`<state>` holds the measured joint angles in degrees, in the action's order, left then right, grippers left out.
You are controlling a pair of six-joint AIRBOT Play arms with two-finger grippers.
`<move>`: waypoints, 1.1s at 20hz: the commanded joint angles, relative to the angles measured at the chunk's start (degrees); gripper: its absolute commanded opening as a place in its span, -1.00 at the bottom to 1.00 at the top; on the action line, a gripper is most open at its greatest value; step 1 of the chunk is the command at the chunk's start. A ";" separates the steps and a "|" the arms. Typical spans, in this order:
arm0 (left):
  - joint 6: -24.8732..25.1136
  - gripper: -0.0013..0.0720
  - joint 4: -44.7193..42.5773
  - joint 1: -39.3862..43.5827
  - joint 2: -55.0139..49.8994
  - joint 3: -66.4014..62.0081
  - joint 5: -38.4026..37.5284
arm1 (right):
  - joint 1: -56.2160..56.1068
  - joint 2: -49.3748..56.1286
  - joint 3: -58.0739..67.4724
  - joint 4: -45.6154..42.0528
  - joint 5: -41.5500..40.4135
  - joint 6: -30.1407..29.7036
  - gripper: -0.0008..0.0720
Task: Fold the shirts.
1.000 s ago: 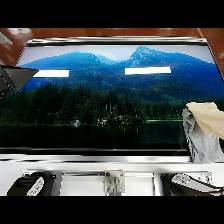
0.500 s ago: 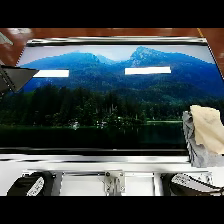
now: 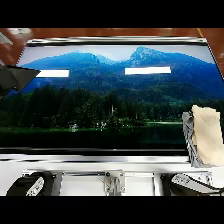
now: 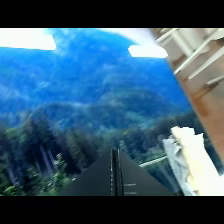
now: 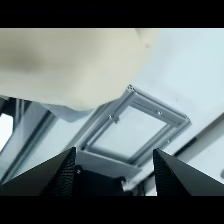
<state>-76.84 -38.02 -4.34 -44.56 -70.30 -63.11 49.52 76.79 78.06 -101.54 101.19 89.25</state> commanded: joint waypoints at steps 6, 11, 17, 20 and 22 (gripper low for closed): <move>-11.89 -0.87 -44.76 16.87 -22.16 -4.28 -12.68 | -22.99 -11.80 13.94 26.12 -26.18 0.09 0.66; -14.16 0.67 -53.02 27.34 -31.71 -12.81 -13.64 | -47.43 -7.17 9.94 19.96 -16.90 2.14 0.87; -14.10 0.67 -52.22 27.45 -31.74 -12.79 -11.06 | -56.92 -0.04 7.52 19.82 -16.35 7.54 0.87; -14.14 0.67 -52.17 27.50 -31.76 -12.79 -11.04 | -58.60 0.35 7.52 20.26 -16.35 7.54 0.87; -14.14 0.66 -52.17 27.58 -31.74 -12.79 -11.04 | -58.62 0.35 7.52 20.37 -16.35 7.52 0.87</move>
<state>-90.87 -89.89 23.03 -76.16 -82.96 -74.28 -7.62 76.53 85.71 -81.54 84.58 96.40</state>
